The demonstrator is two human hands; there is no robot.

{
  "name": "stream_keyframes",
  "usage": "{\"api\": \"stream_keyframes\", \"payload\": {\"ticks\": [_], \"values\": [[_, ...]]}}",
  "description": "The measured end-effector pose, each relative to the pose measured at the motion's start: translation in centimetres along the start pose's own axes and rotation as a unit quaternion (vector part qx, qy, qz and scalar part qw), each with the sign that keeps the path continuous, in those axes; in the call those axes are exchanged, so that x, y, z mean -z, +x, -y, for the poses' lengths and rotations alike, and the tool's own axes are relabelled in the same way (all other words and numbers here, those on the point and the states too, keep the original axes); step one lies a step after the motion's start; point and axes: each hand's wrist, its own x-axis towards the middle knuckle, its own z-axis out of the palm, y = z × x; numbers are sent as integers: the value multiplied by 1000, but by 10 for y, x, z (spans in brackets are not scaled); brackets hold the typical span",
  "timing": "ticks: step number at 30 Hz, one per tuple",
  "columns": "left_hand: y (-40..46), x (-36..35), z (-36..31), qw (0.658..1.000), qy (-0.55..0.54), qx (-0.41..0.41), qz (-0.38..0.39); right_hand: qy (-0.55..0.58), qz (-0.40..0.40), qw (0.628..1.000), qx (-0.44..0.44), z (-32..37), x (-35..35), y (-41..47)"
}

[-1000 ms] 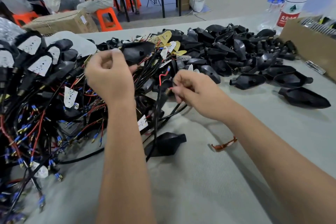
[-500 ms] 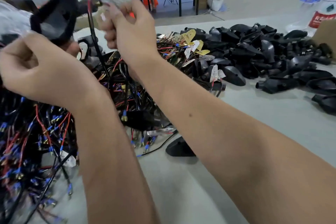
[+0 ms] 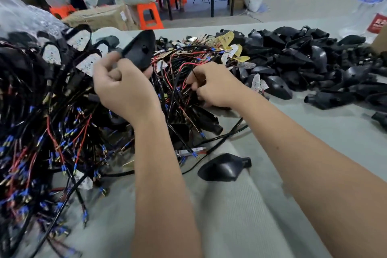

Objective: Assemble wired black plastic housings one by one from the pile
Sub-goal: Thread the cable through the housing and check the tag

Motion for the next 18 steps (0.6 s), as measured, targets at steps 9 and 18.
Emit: {"api": "stream_keyframes", "payload": {"ticks": [9, 18], "values": [[2, 6, 26, 990, 119, 68, -10, -91, -278, 936, -195, -17, 44, -9], [2, 7, 32, 988, 94, 122, -7, -75, -35, 995, -61, 41, -35, 25]]}}
